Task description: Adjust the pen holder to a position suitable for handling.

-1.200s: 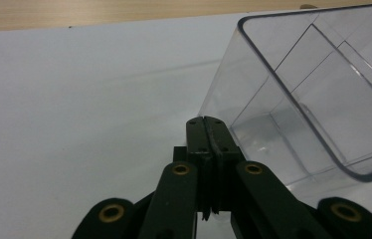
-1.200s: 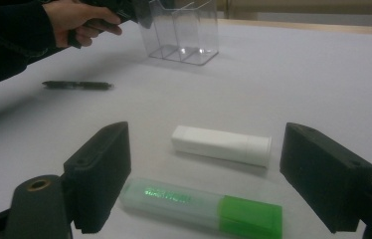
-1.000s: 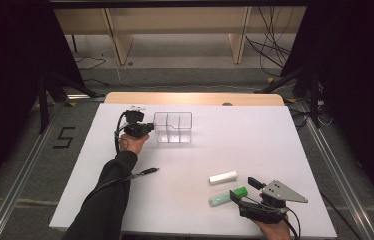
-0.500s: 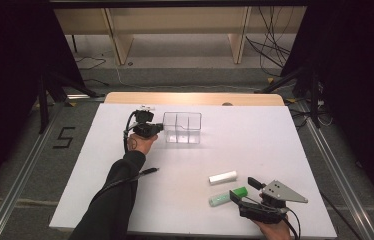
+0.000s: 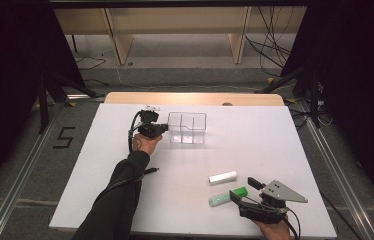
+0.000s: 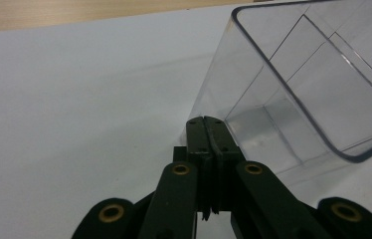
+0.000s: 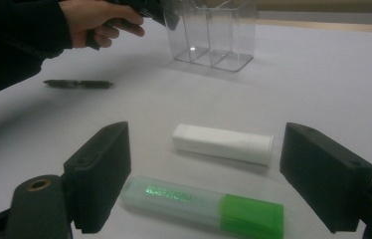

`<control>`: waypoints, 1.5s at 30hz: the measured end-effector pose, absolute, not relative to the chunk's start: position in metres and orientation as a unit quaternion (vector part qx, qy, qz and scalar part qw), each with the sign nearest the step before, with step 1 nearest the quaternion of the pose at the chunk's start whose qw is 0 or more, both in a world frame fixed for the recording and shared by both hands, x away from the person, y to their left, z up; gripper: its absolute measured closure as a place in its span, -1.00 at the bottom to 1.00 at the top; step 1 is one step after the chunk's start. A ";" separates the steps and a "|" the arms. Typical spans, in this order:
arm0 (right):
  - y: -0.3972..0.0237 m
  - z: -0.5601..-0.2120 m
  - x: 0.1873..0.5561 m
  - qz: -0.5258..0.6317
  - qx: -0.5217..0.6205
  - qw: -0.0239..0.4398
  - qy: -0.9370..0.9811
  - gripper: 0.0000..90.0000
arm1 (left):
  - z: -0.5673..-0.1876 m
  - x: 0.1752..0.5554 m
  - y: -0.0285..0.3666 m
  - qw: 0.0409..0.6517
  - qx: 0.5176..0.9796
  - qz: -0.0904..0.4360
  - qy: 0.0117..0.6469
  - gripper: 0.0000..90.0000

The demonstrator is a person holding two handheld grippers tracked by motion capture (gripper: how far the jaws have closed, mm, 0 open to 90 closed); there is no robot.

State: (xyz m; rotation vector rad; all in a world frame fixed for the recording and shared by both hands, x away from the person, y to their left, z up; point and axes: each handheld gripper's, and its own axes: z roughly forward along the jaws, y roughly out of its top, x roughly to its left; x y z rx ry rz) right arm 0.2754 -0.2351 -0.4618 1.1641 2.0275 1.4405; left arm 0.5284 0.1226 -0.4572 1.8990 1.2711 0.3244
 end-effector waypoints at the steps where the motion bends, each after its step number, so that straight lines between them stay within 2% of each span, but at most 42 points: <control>1: -0.235 -0.462 0.275 0.515 0.416 0.196 0.724 -0.54 | -0.457 0.529 0.123 0.404 0.754 0.128 0.502 0.99; 4: -0.236 -0.462 0.275 0.516 0.416 0.195 0.723 -0.54 | -0.456 0.527 0.125 0.397 0.758 0.132 0.500 0.97; 5: -0.236 -0.462 0.275 0.515 0.417 0.195 0.723 -0.54 | -0.455 0.527 0.127 0.398 0.757 0.133 0.500 0.88; 18: -0.234 -0.462 0.275 0.513 0.417 0.196 0.724 -0.54 | -0.443 0.512 0.163 0.414 0.748 0.126 0.504 0.54; 34: -0.234 -0.462 0.274 0.513 0.417 0.196 0.725 -0.54 | -0.430 0.490 0.179 0.416 0.772 0.103 0.470 -0.11; 45: -0.233 -0.463 0.274 0.512 0.416 0.196 0.725 -0.54 | -0.431 0.472 0.186 0.424 0.776 0.093 0.458 -0.32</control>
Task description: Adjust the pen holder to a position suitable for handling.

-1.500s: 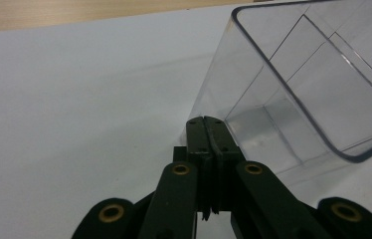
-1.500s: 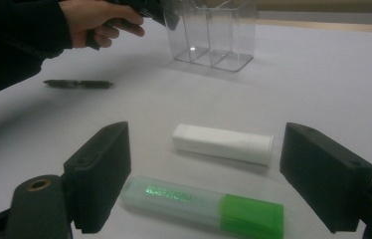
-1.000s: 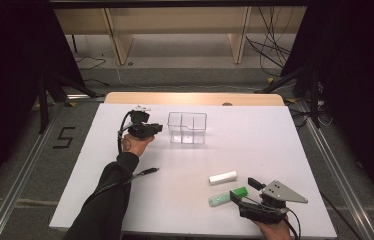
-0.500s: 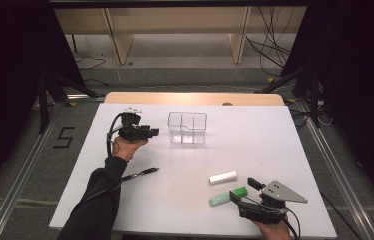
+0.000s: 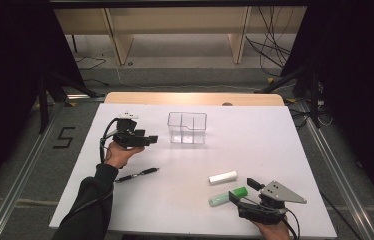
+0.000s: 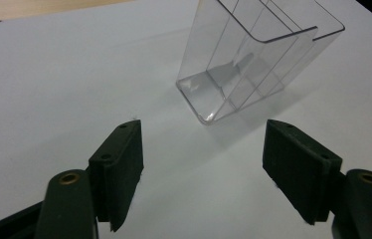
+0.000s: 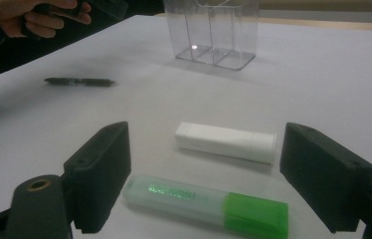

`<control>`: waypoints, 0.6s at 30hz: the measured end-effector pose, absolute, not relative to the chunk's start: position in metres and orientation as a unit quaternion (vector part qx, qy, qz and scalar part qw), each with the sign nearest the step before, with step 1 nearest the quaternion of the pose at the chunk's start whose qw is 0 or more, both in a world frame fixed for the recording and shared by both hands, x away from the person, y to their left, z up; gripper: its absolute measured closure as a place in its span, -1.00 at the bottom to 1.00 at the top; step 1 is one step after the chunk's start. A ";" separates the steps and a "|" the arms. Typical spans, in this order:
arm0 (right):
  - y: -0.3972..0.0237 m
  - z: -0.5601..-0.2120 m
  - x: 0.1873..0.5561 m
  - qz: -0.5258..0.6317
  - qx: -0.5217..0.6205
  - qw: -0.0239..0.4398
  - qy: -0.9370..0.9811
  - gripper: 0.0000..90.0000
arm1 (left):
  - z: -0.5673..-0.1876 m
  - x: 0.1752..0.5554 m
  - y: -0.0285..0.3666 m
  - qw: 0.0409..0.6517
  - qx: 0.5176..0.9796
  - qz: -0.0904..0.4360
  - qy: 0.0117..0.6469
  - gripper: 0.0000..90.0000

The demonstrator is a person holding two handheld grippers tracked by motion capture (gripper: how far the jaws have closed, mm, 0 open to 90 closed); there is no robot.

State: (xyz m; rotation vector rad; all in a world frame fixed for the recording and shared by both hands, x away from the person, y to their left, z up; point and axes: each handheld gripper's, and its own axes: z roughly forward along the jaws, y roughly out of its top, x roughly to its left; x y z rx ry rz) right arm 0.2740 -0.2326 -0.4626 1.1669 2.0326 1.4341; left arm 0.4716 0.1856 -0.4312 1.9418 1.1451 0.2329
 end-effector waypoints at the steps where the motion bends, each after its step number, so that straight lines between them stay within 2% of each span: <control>1: -0.233 -0.463 0.274 0.512 0.417 0.195 0.726 -0.54 | -0.432 0.470 0.186 0.425 0.776 0.091 0.458 -0.34; 18: -0.232 -0.465 0.274 0.509 0.417 0.190 0.729 -0.54 | -0.444 0.445 0.204 0.391 0.806 0.079 0.437 -0.59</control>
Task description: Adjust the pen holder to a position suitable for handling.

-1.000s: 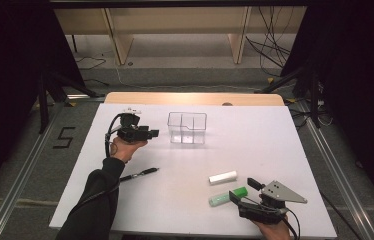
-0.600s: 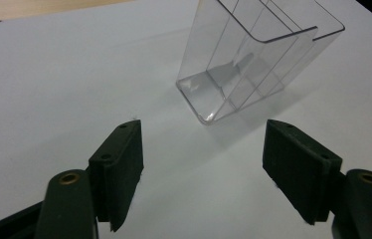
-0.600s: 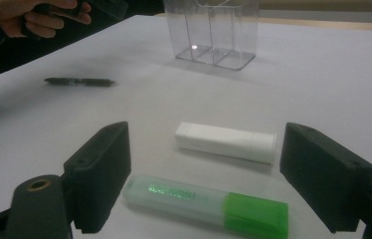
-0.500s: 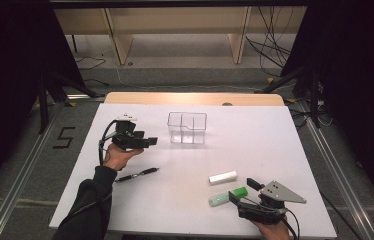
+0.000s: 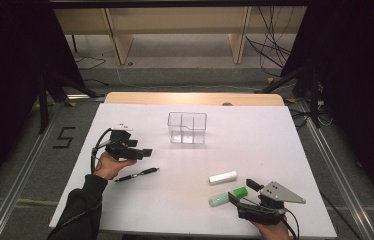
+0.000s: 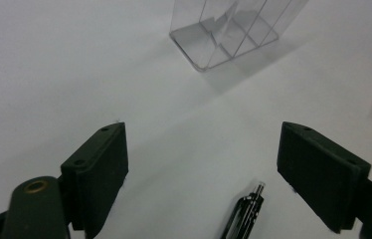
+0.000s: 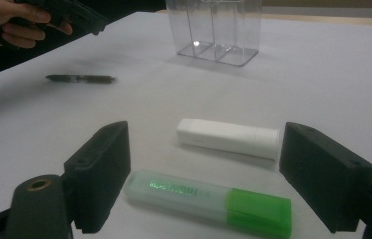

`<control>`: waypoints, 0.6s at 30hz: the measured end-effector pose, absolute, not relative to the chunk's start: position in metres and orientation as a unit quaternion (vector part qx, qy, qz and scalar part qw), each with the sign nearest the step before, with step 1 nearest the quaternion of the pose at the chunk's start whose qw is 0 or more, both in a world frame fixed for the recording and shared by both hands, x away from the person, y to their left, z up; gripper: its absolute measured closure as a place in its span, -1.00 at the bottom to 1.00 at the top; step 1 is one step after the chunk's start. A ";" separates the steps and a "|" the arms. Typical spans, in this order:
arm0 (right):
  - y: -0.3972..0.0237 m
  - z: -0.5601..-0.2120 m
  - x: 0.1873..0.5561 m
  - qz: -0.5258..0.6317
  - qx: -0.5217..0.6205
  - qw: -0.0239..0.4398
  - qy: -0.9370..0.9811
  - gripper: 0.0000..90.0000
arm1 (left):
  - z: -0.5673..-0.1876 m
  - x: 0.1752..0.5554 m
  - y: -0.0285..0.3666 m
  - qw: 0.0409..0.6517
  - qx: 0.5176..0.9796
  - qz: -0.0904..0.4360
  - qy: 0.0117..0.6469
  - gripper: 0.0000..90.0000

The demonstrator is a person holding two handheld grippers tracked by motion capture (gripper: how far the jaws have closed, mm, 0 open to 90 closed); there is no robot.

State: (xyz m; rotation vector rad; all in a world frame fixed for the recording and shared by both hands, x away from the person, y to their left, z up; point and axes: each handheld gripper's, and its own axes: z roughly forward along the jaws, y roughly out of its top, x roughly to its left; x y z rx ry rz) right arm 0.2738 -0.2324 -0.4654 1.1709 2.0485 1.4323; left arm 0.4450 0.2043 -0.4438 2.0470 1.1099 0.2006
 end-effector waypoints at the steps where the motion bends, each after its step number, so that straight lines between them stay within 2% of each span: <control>1: -0.233 -0.466 0.274 0.509 0.416 0.189 0.729 -0.54 | -0.444 0.444 0.205 0.390 0.808 0.079 0.435 -0.59; 18: -0.236 -0.466 0.271 0.508 0.422 0.192 0.726 -0.54 | -0.437 0.421 0.213 0.363 0.827 0.091 0.420 -0.63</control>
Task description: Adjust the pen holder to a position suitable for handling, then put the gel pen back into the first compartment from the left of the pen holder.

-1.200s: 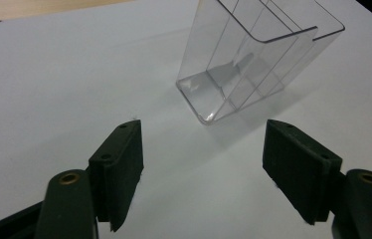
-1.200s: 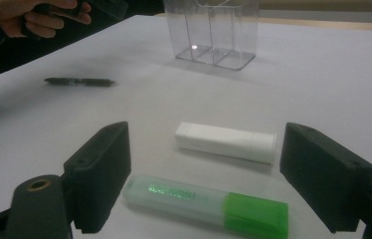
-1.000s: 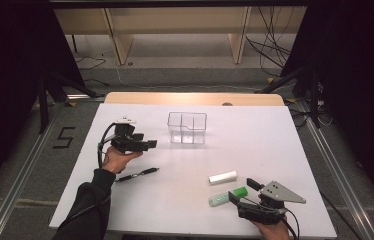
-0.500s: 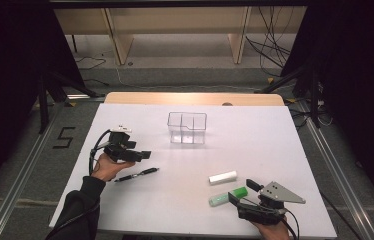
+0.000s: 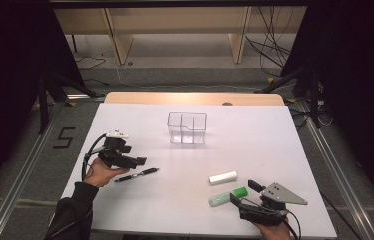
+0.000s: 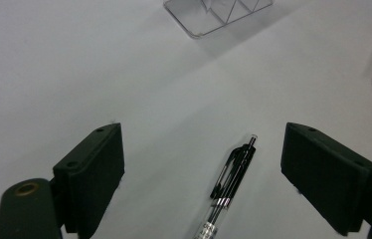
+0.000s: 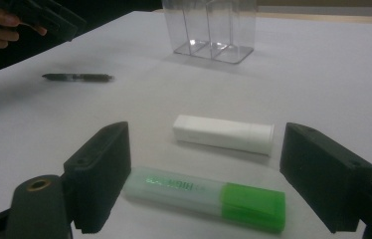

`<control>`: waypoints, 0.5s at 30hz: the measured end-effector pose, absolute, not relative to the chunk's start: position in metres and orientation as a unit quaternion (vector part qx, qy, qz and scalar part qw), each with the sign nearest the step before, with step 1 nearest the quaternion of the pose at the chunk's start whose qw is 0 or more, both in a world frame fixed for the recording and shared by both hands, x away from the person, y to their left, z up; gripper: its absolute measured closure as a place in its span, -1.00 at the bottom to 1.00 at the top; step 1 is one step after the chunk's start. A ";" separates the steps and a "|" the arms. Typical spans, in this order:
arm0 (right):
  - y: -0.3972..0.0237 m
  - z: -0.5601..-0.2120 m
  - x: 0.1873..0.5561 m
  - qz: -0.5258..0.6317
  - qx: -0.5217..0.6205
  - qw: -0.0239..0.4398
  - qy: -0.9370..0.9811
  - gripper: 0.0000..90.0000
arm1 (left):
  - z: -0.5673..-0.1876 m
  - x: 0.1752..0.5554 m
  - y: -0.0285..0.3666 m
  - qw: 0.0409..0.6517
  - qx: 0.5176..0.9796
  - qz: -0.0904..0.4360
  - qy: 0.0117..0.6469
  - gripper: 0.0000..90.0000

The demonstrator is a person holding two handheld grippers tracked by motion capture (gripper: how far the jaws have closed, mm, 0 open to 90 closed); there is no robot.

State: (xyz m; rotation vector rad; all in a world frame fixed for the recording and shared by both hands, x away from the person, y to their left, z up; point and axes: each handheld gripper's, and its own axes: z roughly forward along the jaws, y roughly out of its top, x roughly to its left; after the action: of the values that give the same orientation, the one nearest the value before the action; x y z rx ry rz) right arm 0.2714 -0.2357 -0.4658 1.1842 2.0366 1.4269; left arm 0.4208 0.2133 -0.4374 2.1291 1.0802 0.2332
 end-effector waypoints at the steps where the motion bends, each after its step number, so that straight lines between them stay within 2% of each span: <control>1: -0.236 -0.466 0.271 0.508 0.423 0.192 0.725 -0.54 | -0.438 0.419 0.213 0.359 0.830 0.093 0.418 -0.63; 15: -0.238 -0.466 0.270 0.506 0.424 0.195 0.725 -0.54 | -0.446 0.410 0.214 0.307 0.854 0.102 0.407 -0.64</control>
State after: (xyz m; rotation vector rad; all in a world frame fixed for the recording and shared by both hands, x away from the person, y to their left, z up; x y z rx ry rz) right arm 0.2696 -0.2376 -0.4664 1.1898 2.0335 1.4184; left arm 0.4101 0.2136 -0.4457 2.2601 1.0772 0.2699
